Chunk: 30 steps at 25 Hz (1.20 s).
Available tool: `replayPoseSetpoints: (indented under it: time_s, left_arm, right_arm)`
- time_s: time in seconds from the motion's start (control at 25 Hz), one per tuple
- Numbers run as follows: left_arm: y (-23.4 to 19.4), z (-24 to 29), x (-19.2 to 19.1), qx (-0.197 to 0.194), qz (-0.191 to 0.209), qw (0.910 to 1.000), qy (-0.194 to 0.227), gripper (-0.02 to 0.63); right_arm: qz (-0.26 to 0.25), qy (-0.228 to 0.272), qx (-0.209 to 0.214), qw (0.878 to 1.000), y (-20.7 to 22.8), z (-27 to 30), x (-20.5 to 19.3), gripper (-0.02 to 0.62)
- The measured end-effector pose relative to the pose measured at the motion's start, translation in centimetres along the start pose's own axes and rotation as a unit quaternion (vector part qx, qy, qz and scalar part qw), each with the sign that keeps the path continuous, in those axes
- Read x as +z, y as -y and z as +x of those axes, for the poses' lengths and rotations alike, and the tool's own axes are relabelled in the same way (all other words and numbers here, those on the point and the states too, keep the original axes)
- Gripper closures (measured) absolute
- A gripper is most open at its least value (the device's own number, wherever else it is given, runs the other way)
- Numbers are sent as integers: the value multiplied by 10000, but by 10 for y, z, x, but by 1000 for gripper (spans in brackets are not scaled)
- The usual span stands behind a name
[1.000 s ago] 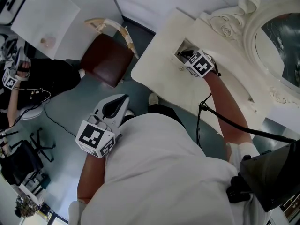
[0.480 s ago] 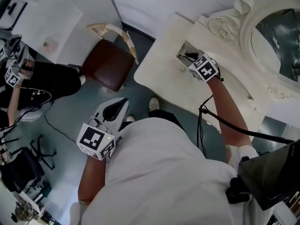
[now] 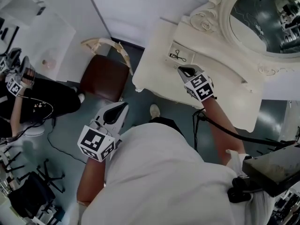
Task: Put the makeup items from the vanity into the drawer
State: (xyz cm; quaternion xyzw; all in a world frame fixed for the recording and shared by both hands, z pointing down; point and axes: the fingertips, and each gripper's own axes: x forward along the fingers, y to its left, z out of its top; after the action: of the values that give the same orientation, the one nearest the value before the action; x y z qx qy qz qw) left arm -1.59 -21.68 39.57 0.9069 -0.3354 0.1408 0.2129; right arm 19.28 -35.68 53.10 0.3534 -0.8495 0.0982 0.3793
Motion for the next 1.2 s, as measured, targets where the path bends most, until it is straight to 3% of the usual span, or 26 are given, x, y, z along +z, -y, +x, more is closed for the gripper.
replayPoseSetpoints:
  time_s: [0.52, 1.2]
  left_arm:
    - [49, -54, -35, -645, 391, 9971, -55, 604]
    - [84, -118, -94, -998, 426, 9940, -167, 604]
  right_arm:
    - [540, 370, 56, 9978, -141, -74, -21, 594]
    - [566, 650, 218, 9960, -280, -115, -28, 595]
